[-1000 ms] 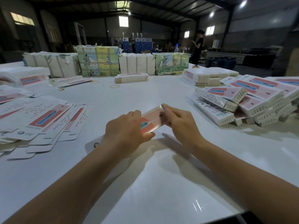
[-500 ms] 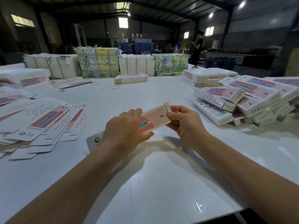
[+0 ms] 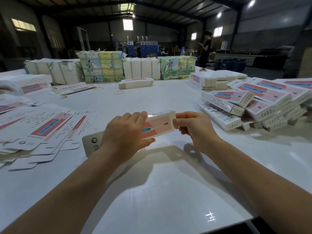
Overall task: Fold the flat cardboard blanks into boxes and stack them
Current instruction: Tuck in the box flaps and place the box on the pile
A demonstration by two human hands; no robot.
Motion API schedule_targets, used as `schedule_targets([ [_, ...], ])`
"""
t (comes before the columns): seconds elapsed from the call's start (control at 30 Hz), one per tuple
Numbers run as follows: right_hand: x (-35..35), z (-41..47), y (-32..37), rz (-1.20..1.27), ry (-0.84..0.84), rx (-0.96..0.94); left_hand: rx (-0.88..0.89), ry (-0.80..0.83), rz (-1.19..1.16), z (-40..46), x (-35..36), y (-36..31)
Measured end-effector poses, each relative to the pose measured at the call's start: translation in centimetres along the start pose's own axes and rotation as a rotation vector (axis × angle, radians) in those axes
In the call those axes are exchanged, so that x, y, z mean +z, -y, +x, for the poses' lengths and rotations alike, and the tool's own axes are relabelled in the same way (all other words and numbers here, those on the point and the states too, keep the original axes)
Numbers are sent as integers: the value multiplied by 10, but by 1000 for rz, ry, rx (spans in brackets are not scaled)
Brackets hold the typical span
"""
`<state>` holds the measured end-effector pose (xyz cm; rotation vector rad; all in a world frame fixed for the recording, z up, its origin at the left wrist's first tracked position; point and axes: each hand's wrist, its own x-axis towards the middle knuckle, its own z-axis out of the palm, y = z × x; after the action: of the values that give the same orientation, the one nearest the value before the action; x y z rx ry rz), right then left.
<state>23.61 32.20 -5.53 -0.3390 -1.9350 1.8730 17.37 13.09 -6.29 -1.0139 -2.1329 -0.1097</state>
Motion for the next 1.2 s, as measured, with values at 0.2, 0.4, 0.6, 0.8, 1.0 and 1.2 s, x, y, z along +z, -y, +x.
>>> schedule_targets([
  [0.2, 6, -8, -2, -205, -47, -298, 7, 29, 40, -1, 0, 3],
  [0.4, 8, -8, -1, -305, -99, -424, -180, 48, -57, -1, 3, -10],
  [0.6, 15, -7, -2, -307, -177, -348, -292, 72, -93, 2, 6, -17],
  [0.8, 16, -11, -4, -372, -199, -432, -276, 109, -30, 2, 5, -22],
  [1.0, 14, -12, -3, -343, -124, -411, -238, 97, -72, 2, 3, -20],
  [1.2, 13, -10, -4, -467, -126, -519, -206, 145, -41, 1, 4, -20],
])
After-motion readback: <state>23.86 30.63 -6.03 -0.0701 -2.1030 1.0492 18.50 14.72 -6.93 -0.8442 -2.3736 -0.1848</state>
